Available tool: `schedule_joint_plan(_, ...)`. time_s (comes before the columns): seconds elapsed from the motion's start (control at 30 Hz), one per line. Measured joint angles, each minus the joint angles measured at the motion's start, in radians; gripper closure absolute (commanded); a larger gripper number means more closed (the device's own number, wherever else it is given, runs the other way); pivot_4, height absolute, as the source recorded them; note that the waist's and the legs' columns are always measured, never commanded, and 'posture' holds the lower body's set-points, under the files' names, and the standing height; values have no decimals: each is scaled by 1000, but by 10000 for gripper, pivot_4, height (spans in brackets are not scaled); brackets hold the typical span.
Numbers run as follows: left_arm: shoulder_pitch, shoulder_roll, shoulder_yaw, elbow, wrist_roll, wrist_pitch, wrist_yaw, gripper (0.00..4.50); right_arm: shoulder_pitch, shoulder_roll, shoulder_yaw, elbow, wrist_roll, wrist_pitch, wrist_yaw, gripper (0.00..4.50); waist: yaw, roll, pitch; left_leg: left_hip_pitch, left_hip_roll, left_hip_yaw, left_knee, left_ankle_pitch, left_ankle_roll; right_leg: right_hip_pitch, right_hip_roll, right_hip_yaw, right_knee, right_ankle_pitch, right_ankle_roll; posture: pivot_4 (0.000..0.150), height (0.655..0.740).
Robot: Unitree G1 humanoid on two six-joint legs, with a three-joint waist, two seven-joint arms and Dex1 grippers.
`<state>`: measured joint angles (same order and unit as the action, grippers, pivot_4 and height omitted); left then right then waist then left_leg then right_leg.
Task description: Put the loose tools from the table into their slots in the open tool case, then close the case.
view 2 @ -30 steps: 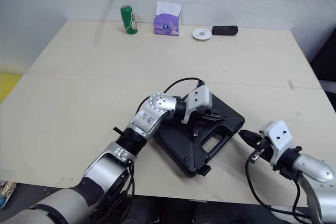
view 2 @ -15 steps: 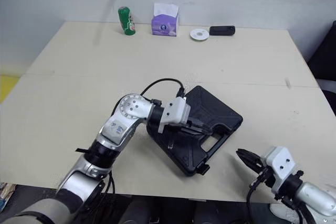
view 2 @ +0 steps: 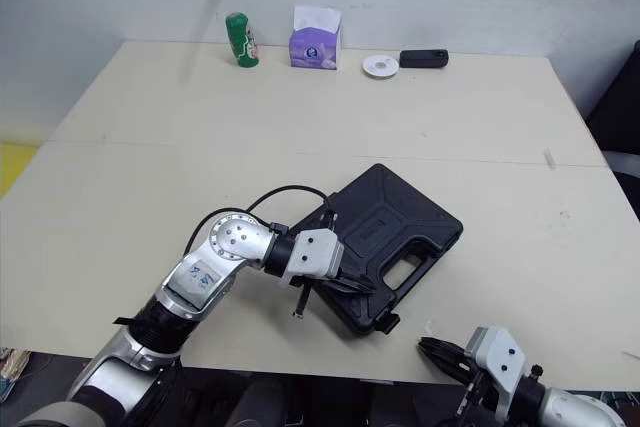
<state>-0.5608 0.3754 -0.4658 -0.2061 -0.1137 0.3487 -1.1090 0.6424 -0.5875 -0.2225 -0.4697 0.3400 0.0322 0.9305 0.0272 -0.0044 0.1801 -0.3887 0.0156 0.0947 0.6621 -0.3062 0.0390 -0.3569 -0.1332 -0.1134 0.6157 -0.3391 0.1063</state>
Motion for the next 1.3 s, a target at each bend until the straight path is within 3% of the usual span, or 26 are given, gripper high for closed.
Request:
schedule_joint_plan(0.3, 25, 77, -57, -59, 47, -49, 38, 45000, -40, 4, 65, -7, -9, 2, -46, 44312, -3, 3, -8, 6, 2, 0, -2, -2, -3, 4, 1, 0, -1, -1, -3, 1500, 7400)
schedule_joint_plan(0.43, 50, 76, -64, -69, 47, -22, 77, 45000, -45, 3, 82, -34, -8, 10, -54, 44312, -1, 2, -13, 22, 2, 0, -13, -7, -2, 19, 1, 0, -10, -2, -3, 1500, 7400)
schedule_joint_plan(1.3, 22, 75, -101, -63, 57, -6, 82, 45000, -130, -18, 135, -98, 3, 113, -110, 44312, 0, 2, -27, 20, 2, -2, -16, -7, -1, 18, 0, 0, -17, -1, -3, 1500, 7400)
